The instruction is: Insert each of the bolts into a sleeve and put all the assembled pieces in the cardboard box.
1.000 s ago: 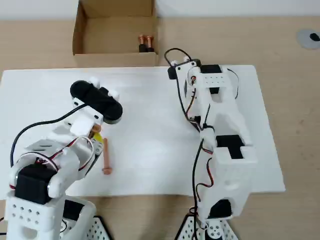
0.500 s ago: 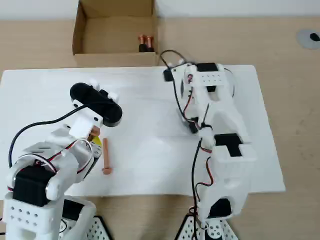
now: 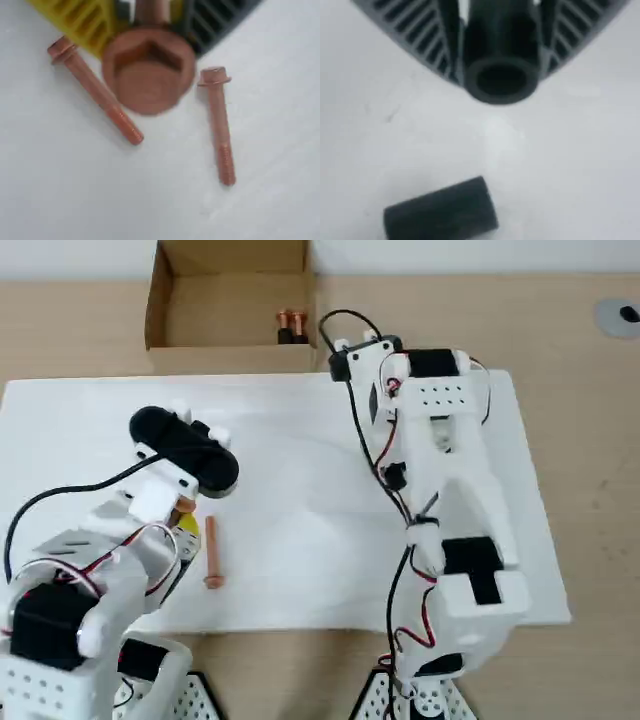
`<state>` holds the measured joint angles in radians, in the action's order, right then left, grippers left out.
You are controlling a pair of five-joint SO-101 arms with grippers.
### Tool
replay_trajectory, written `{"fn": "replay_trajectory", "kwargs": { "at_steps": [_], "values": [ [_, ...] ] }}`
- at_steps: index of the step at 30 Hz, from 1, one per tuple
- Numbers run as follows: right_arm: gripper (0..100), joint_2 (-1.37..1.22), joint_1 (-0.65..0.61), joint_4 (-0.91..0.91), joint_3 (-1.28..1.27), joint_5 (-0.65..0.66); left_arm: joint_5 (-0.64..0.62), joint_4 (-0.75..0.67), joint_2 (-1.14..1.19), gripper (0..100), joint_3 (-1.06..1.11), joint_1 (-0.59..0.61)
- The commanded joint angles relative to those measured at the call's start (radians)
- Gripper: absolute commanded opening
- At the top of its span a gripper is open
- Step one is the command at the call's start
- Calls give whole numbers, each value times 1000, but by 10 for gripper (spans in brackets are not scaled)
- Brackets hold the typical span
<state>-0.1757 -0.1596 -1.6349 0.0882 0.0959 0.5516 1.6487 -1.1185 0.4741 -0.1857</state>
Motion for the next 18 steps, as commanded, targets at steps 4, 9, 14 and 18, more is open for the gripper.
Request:
{"fn": "replay_trajectory", "kwargs": {
  "at_steps": [4, 9, 14, 18],
  "values": [
    [12, 320, -44, -12, 54, -2, -262, -34, -10, 16, -153, -8],
    [12, 636, -142, -12, 45, 5, -417, -94, -10, 16, -210, -9],
    [12, 918, -278, -12, -73, 5, -516, -138, -25, 16, -259, -9],
    [12, 1127, -380, 9, -272, 6, -580, -203, -68, 16, -269, -9]
  ]
}}
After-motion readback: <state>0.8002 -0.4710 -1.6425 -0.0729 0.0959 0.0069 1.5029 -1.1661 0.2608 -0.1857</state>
